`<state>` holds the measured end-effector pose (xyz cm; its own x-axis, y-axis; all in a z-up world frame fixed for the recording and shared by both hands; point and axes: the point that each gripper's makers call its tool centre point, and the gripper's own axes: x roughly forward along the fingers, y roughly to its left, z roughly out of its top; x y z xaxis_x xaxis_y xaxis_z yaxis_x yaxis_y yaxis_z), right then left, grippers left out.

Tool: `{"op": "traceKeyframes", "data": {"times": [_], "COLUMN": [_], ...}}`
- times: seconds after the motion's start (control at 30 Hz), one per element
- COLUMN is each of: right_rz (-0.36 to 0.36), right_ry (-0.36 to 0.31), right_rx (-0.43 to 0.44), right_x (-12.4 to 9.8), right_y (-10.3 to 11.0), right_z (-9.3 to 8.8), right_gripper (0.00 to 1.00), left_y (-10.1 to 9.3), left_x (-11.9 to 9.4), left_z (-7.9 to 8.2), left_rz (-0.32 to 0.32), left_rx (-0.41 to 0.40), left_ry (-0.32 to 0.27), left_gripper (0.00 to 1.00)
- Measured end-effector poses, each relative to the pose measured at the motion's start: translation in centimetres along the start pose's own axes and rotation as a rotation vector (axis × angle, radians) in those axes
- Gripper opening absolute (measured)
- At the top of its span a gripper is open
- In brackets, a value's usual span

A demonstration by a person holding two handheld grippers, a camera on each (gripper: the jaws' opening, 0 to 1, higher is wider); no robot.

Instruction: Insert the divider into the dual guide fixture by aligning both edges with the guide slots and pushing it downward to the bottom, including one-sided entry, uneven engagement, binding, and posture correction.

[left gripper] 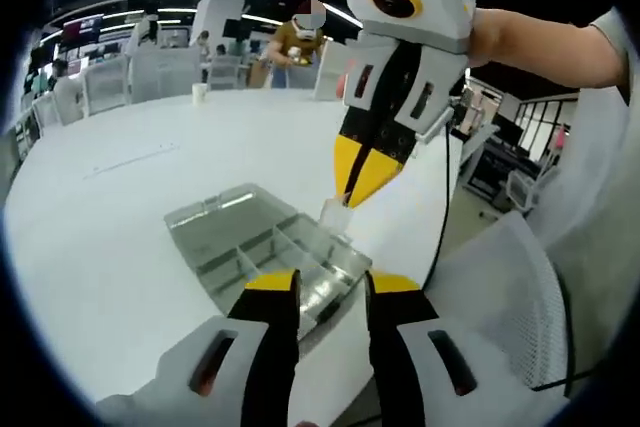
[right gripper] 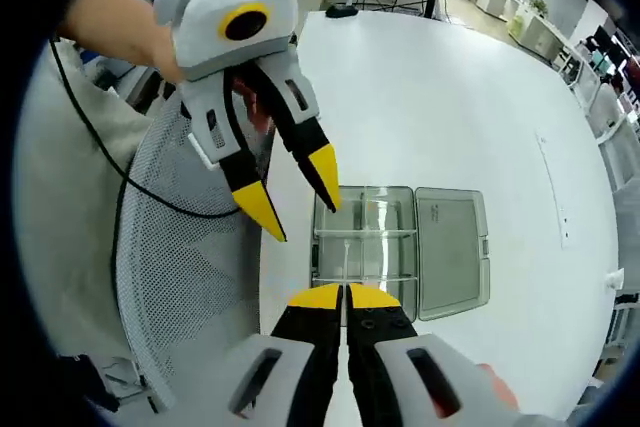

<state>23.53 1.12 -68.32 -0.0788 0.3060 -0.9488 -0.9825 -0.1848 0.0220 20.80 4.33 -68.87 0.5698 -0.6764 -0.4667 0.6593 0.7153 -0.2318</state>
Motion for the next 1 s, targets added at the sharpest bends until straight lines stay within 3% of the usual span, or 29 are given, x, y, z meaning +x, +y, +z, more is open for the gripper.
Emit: {"op": "traceKeyframes", "data": {"times": [0.2,0.3,1.0], "right_rz": [-0.003,-0.008,-0.023], "right_ry": [0.022,0.064,0.090], "right_rx": [-0.010,-0.001,-0.031], "right_x": [0.4,0.9,2.4], "right_y": [-0.4,-0.7,-1.4], "right_z": [0.2,-0.3,0.3], "right_gripper": [0.00,0.00,0.00], "left_y": [0.2,0.2,0.0], "left_x": [-0.3,-0.4,-0.9], "left_z": [-0.2,-0.3,-0.2], "left_rz": [0.016,0.023,0.041], "left_rx": [0.015,0.027,0.003], "left_ry": [0.008,0.016,0.015], "left_gripper": [0.33,0.40,0.44]}}
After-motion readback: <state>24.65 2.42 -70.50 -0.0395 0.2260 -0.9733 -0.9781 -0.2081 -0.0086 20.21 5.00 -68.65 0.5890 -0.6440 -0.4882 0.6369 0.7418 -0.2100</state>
